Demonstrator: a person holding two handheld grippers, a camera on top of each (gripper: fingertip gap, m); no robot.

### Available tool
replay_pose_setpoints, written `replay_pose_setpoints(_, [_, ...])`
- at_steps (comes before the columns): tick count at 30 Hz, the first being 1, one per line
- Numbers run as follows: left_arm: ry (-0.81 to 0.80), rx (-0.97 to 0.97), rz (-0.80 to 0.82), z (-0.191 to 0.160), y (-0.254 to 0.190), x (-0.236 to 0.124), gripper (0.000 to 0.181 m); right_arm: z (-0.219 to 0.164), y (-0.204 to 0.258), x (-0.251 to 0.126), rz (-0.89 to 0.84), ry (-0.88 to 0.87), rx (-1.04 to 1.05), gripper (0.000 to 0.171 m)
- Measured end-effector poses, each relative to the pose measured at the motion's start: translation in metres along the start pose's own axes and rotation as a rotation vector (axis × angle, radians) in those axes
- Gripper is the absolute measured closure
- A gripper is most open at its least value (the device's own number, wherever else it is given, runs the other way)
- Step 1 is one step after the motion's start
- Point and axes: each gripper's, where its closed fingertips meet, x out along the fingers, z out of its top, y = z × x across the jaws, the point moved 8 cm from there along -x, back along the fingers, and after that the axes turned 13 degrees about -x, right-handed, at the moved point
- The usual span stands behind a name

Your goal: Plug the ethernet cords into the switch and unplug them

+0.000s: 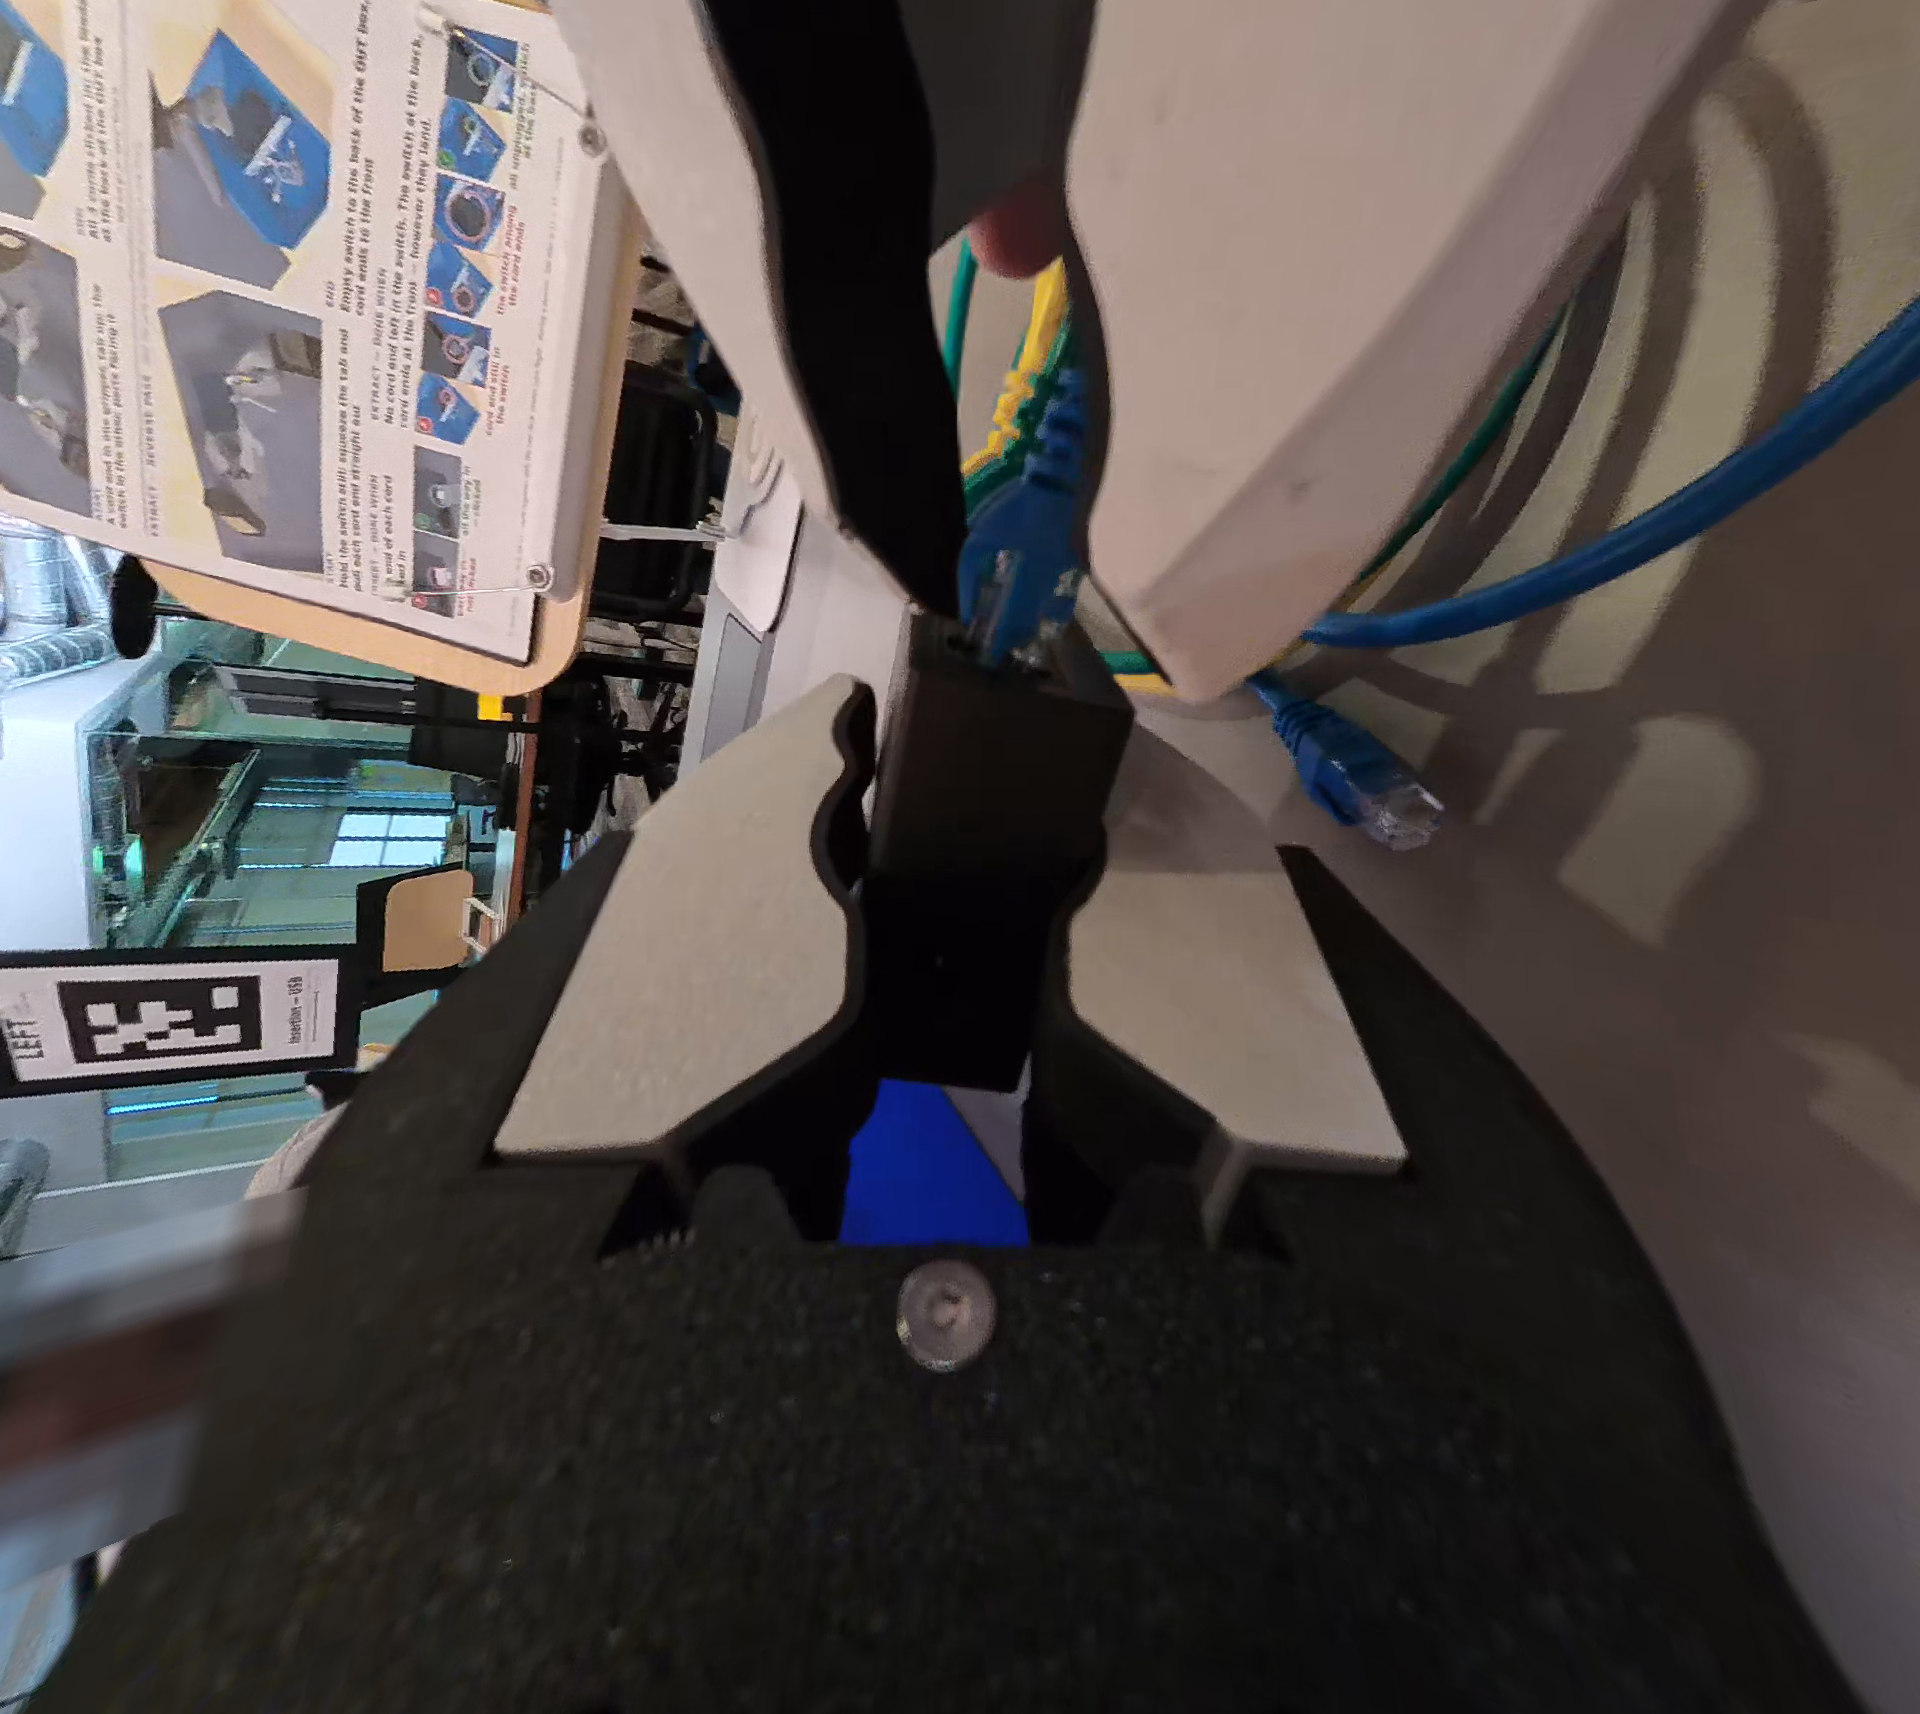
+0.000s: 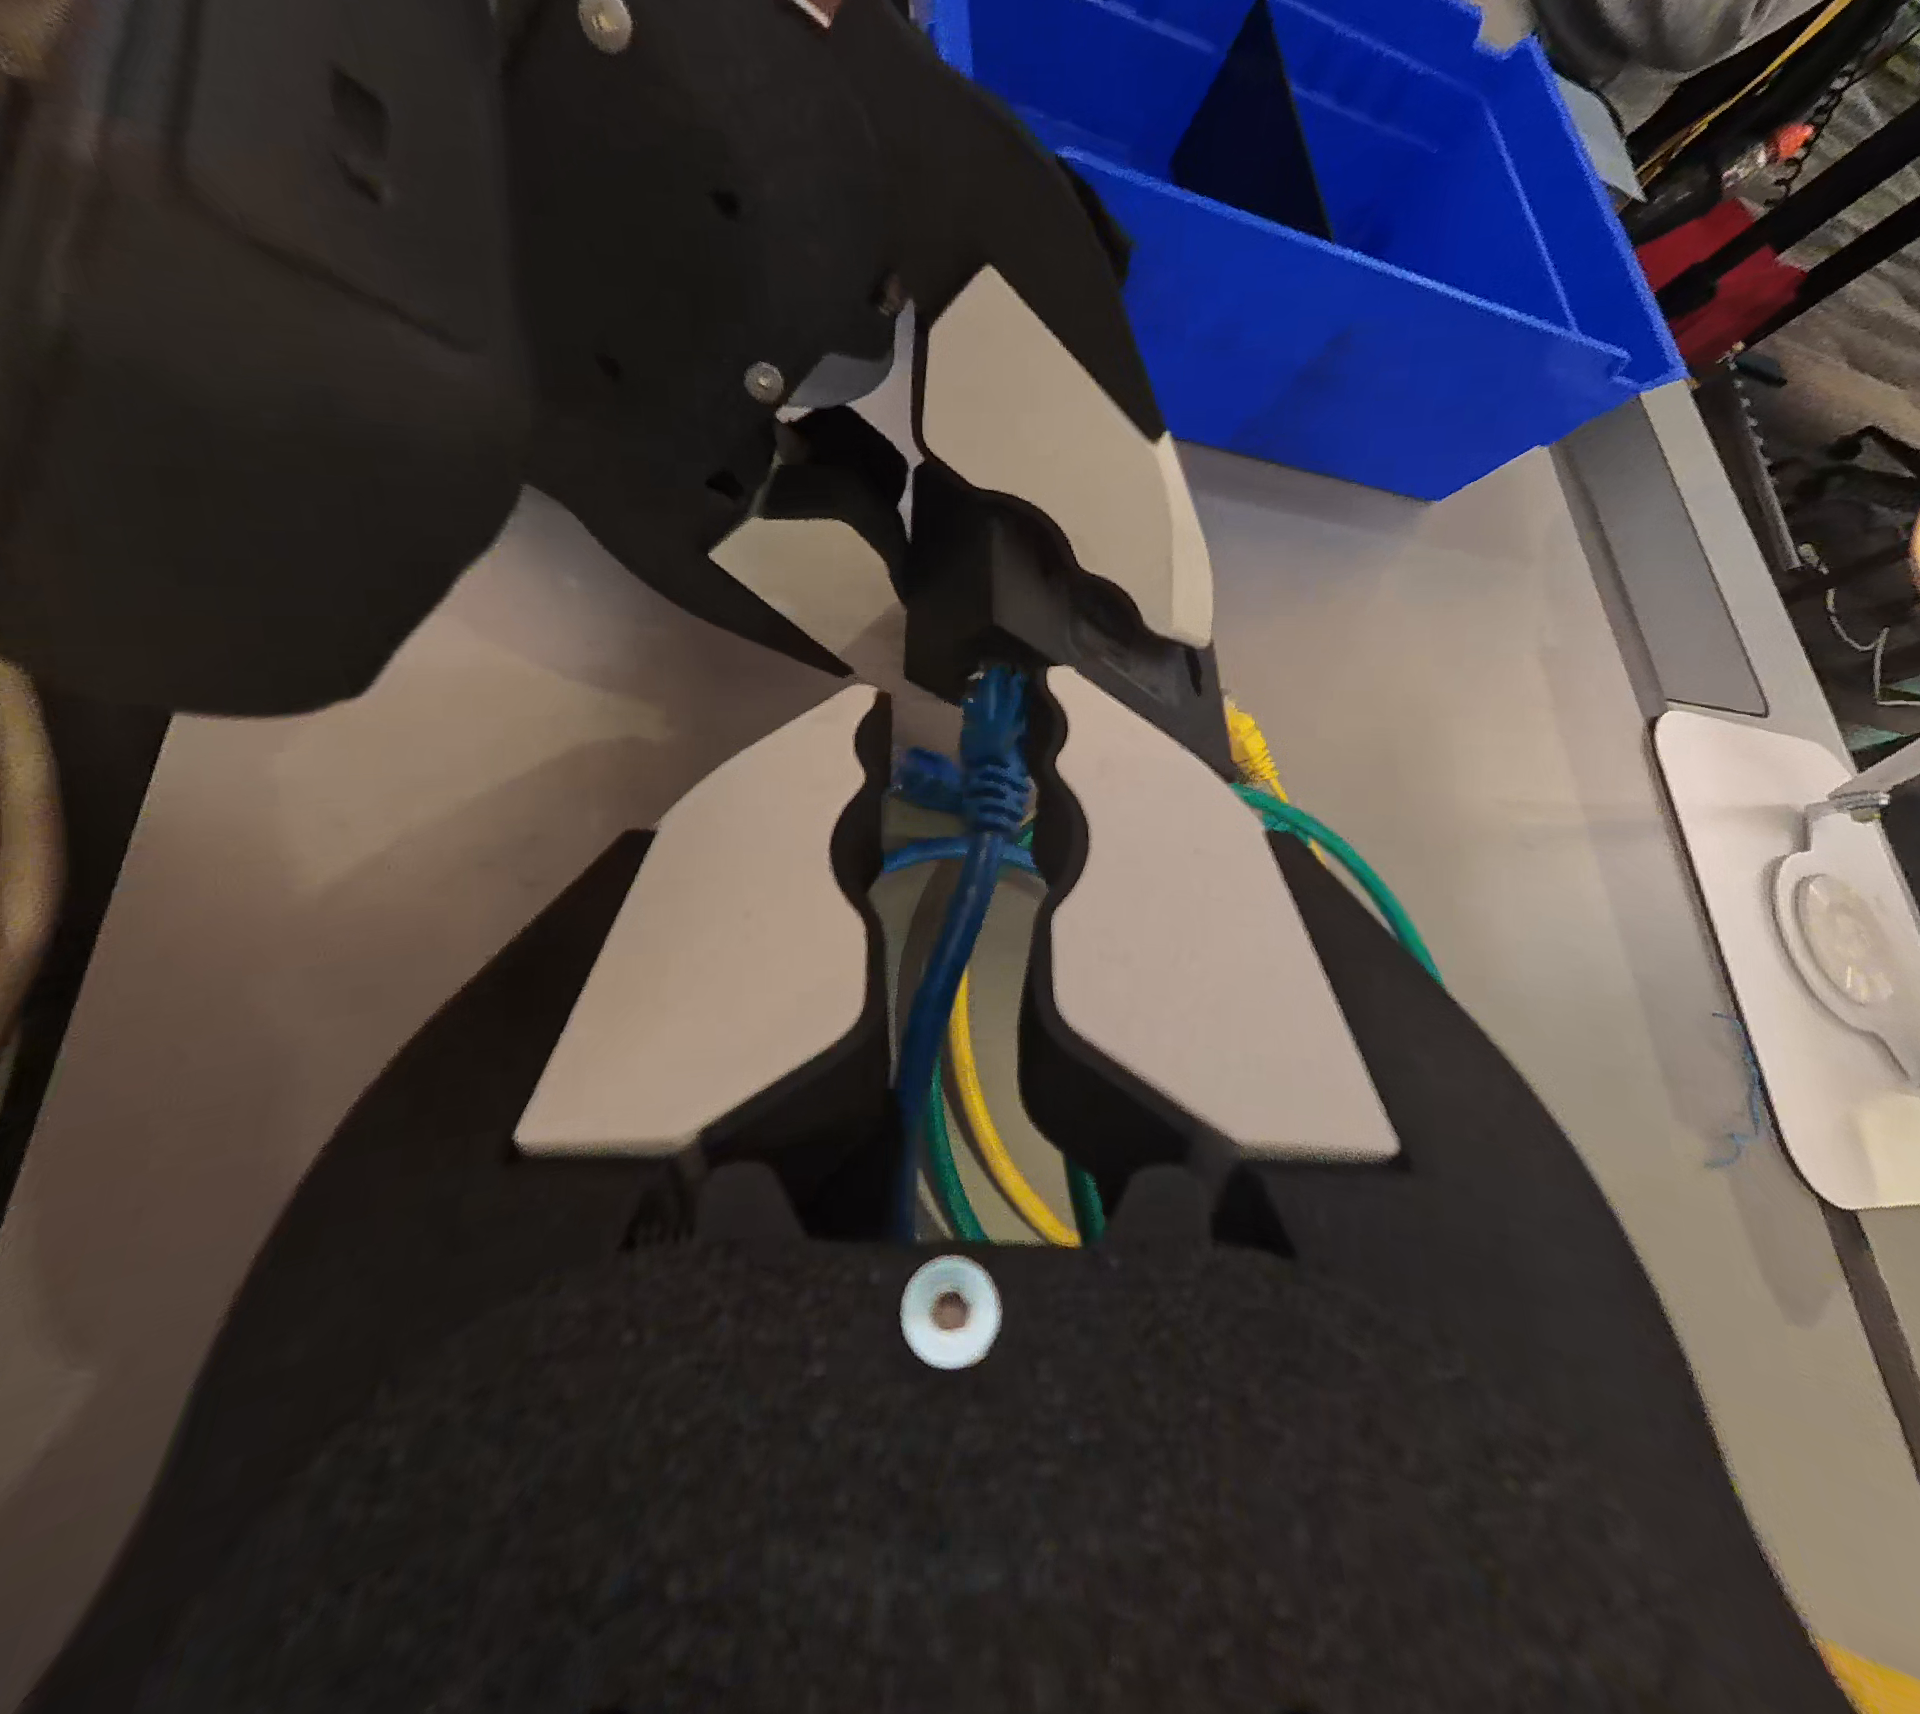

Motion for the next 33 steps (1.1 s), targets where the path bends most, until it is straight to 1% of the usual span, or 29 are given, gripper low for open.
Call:
replay_pose_setpoints(3, [0.0, -0.007, -0.006, 0.0, -0.001, 0.002, 0.15, -0.001, -0.003, 0.0, 0.002, -0.001, 0.031, 0.145])
replay_pose_setpoints(4, [0.004, 0.02, 0.002, 0.0, -0.002, 0.003, 0.15, -0.001, -0.004, 0.0, 0.001, 0.013, 0.036, 0.146])
replay_pose_setpoints(6, [-0.025, 0.063, 0.066, 0.004, -0.001, 0.001, 0.151, 0.001, -0.01, -0.005, 0.011, -0.012, 0.099, 0.148])
replay_pose_setpoints(8, [-0.036, 0.108, 0.132, 0.006, 0.003, -0.002, 0.151, 0.0, -0.018, -0.015, 0.031, -0.034, 0.19, 0.159])
replay_pose_setpoints(10, [-0.053, 0.146, 0.18, 0.004, 0.006, -0.004, 0.151, -0.006, -0.023, -0.02, 0.053, -0.027, 0.258, 0.156])
replay_pose_setpoints(12, [-0.06, 0.189, 0.213, 0.002, 0.004, -0.005, 0.151, -0.008, -0.022, -0.016, 0.086, -0.037, 0.288, 0.151])
replay_pose_setpoints(14, [-0.065, 0.236, 0.232, 0.001, 0.0, -0.004, 0.151, -0.008, -0.02, -0.009, 0.105, -0.033, 0.313, 0.155])
replay_pose_setpoints(15, [-0.064, 0.246, 0.237, 0.002, -0.001, -0.004, 0.151, -0.007, -0.019, -0.007, 0.111, -0.041, 0.316, 0.158])
replay_pose_setpoints(21, [-0.045, 0.201, 0.199, 0.001, 0.0, -0.003, 0.15, -0.007, -0.022, -0.006, 0.132, -0.034, 0.367, 0.158])
replay_pose_setpoints(27, [-0.021, 0.213, 0.21, 0.002, -0.001, 0.0, 0.15, -0.012, -0.023, -0.006, 0.15, -0.053, 0.396, 0.159])
replay_pose_setpoints(32, [-0.034, 0.233, 0.228, 0.007, 0.001, -0.003, 0.15, -0.011, -0.024, -0.012, 0.158, -0.055, 0.407, 0.159])
replay_pose_setpoints(33, [-0.039, 0.232, 0.207, 0.008, 0.0, -0.004, 0.149, -0.01, -0.024, -0.013, 0.169, -0.054, 0.408, 0.159])
